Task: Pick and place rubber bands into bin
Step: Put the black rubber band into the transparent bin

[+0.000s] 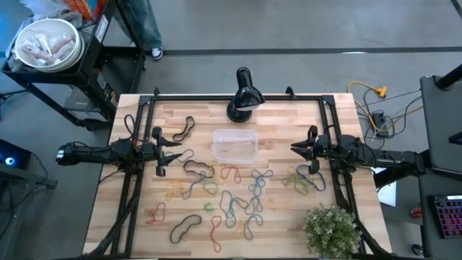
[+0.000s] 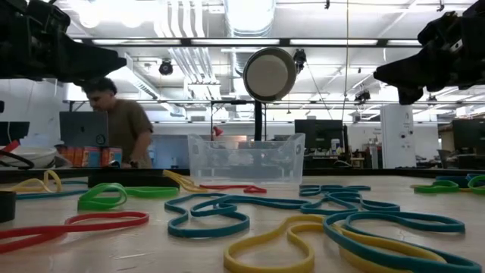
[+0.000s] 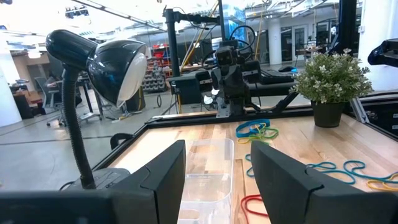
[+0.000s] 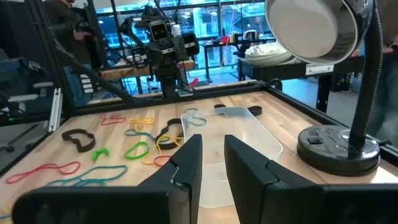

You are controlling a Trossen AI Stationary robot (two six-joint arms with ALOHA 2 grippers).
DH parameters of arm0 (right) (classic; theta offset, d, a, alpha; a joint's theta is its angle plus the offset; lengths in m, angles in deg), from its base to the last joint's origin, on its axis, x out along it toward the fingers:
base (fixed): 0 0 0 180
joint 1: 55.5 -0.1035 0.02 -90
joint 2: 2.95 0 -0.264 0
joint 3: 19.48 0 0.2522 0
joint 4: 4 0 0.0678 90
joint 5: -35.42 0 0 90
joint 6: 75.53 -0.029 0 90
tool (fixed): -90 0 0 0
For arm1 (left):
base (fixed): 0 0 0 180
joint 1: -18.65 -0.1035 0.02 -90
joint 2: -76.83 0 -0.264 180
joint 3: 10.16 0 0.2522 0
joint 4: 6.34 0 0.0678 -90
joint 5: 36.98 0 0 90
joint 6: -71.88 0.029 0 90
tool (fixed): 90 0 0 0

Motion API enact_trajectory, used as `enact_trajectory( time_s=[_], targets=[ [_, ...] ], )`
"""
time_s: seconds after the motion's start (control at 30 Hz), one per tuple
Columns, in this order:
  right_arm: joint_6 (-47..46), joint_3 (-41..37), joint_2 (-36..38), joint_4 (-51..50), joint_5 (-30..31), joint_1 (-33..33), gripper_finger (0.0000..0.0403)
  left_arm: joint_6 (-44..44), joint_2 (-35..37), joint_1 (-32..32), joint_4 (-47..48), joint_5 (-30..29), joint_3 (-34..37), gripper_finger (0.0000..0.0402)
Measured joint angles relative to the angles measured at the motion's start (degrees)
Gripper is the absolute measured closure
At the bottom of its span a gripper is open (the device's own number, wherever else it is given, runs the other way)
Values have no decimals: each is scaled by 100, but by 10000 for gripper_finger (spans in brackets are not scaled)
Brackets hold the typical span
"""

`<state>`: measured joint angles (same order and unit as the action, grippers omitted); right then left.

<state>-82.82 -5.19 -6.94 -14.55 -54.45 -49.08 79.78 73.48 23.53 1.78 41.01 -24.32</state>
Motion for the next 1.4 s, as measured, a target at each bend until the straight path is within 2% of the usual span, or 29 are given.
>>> enact_trajectory(
  time_s=[0.27,0.6,0.73,1.0,1.13,1.23,1.4],
  targets=[
    [164,0,2,-287,-2,-1,339,-2,0,-1,-53,2,0,234],
    [55,0,0,-268,5,-2,339,0,0,-1,-914,-38,0,234],
    [152,0,11,-241,-6,-2,339,0,2,1,-934,-303,0,234],
    [422,0,-2,-254,-27,-2,339,15,-22,1,-834,-326,0,234],
    [281,0,-2,-237,-58,-2,339,506,-36,1,-846,-326,0,234],
    [33,0,-8,-175,-61,-4,339,43,-33,1,-937,-323,0,234],
    [33,0,-26,241,-419,-15,339,11,-167,1,-761,-303,0,234]
  ],
)
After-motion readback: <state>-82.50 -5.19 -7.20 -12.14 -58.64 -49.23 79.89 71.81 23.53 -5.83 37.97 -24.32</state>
